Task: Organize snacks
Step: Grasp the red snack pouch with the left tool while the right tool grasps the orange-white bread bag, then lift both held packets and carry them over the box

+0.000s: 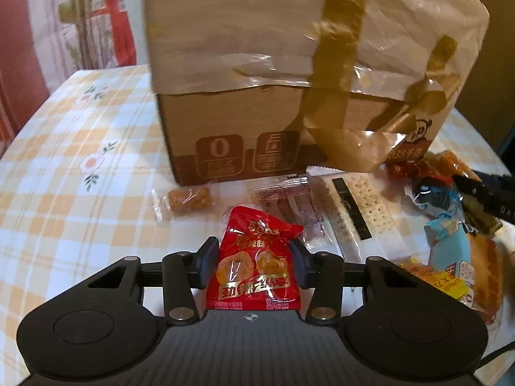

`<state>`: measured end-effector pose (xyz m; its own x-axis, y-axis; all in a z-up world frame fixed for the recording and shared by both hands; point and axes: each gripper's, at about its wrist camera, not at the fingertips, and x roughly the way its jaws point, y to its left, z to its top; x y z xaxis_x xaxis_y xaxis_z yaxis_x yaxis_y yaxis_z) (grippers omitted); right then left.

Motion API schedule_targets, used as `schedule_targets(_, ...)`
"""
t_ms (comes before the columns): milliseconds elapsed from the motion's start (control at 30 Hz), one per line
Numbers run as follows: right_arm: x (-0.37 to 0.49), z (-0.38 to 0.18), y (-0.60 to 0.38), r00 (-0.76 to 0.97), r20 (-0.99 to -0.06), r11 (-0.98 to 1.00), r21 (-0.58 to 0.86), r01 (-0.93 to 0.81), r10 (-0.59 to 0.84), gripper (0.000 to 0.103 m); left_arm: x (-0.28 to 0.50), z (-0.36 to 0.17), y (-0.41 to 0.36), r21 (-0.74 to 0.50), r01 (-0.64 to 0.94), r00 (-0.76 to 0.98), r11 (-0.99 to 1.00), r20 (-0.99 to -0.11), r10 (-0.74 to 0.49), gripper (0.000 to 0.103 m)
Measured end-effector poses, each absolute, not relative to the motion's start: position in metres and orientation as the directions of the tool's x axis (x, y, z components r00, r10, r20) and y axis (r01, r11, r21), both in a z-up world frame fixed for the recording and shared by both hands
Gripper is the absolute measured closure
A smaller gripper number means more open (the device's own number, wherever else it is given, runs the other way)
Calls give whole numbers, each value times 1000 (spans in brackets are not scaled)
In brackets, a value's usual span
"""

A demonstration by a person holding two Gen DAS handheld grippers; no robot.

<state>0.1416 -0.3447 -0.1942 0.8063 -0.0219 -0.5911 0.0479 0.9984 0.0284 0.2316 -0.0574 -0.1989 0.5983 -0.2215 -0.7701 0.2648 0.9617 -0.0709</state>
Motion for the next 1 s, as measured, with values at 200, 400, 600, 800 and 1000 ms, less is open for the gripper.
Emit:
schedule_targets(200, 141, -194, -345, 806, -591, 998, 28, 47, -22, 64, 224, -196, -44, -109, 234, 612, 966, -756, -233, 54)
schedule_targets(400, 142, -195, -344, 806, -591, 999, 25, 46, -23, 64, 215, -184, -42, -103, 244, 635, 964, -734, -240, 54)
schedule_targets(600, 141, -192, -344, 801, -598, 998, 26, 54, -27, 64, 210, -170, -35, -100, 231, 672, 968, -703, -233, 54)
schedule_targets(800, 130, -178, -352, 809, -587, 995, 61, 81, -30, 64, 203, -152, -20, -115, 185, 724, 976, -656, -214, 54)
schedule_targets(1000, 112, -141, -369, 863, -502, 984, 117, 135, -59, 64, 190, -119, -4, -119, 140, 812, 983, -555, -183, 54)
